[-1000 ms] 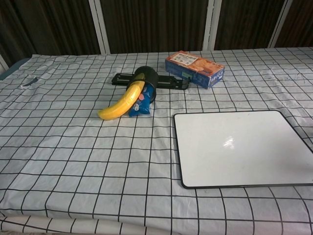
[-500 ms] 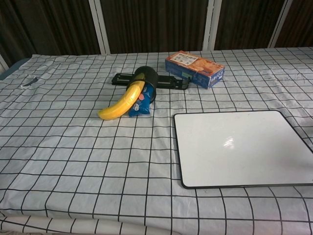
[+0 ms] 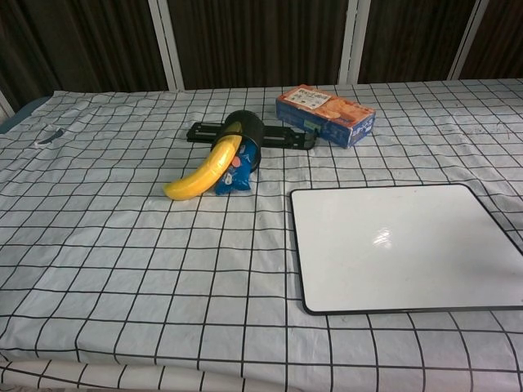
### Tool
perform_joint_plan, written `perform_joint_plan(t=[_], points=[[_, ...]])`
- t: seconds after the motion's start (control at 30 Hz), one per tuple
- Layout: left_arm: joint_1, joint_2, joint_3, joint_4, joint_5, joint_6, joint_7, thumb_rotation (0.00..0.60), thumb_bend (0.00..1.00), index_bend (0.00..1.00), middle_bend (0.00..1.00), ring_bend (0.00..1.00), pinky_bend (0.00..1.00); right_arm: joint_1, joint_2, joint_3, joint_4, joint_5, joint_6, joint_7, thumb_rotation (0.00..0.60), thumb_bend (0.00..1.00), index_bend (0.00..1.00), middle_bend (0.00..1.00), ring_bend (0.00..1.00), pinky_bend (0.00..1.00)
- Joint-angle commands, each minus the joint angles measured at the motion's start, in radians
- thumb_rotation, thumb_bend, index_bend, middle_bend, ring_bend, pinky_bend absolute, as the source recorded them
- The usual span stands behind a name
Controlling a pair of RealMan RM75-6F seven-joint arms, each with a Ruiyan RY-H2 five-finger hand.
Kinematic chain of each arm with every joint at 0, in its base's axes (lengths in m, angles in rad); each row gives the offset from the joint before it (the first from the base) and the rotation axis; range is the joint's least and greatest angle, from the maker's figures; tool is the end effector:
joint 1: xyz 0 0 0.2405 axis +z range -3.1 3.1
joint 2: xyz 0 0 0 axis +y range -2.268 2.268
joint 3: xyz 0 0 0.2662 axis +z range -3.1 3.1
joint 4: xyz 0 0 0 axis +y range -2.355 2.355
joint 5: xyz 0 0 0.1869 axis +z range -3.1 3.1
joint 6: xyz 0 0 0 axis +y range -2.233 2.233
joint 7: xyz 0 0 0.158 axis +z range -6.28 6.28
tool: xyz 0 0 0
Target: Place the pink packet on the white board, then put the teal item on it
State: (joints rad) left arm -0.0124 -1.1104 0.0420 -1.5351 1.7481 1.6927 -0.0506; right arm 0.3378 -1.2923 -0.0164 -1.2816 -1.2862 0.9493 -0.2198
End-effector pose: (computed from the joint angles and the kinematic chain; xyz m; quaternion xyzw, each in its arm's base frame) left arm -0.2949 0.1508 0.1925 -0.6356 -0.3205 -0.4385 0.5487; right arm -0.3727 -0.2571 0.0960 0.7294 -0.3977 0.1399 0.5387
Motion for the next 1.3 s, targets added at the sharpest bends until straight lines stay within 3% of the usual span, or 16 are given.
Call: perform_joint_plan(t=[0.03,0.37,0.63,0.77,0.93,1.13,1.3], points=[[0.0,0.0,0.0,0.0,0.0,-0.001,0.0,0.6,0.37,0.0,0.0,0.0,0.09,-0.007,0.02,0.006,-0.029,-0.02,0.034,0.015,0.6,0.21,0.4,0.0,0.0,0.01],[-0.003,0.002,0.001,0.0,0.005,-0.003,-0.004,0.6,0.37,0.0,0.0,0.0,0.09,0.023,0.082,0.05,-0.211,-0.047,0.096,-0.068,0.6,0.21,0.36,0.0,0.0,0.01],[-0.008,0.003,0.0,-0.001,0.005,-0.011,-0.001,0.6,0.37,0.0,0.0,0.0,0.09,0.113,0.015,0.099,-0.304,-0.015,0.048,-0.217,0.6,0.21,0.31,0.0,0.0,0.01],[-0.008,0.006,-0.002,0.002,-0.001,-0.009,-0.014,0.6,0.37,0.0,0.0,0.0,0.09,0.156,-0.08,0.096,-0.316,0.031,0.029,-0.373,0.6,0.21,0.29,0.0,0.0,0.01],[-0.007,0.008,-0.001,0.006,0.003,-0.004,-0.023,0.6,0.37,0.0,0.0,0.0,0.09,0.176,-0.131,0.084,-0.309,0.102,0.017,-0.472,0.6,0.21,0.27,0.0,0.0,0.01],[-0.005,0.008,0.0,0.008,0.005,-0.001,-0.025,0.6,0.37,0.0,0.0,0.0,0.09,0.182,-0.13,0.06,-0.326,0.129,0.025,-0.514,0.6,0.21,0.22,0.0,0.0,0.01],[-0.003,0.006,0.001,0.009,0.007,0.001,-0.02,0.6,0.37,0.0,0.0,0.0,0.09,0.158,-0.075,0.057,-0.349,0.098,0.079,-0.452,0.6,0.21,0.22,0.0,0.0,0.01]])
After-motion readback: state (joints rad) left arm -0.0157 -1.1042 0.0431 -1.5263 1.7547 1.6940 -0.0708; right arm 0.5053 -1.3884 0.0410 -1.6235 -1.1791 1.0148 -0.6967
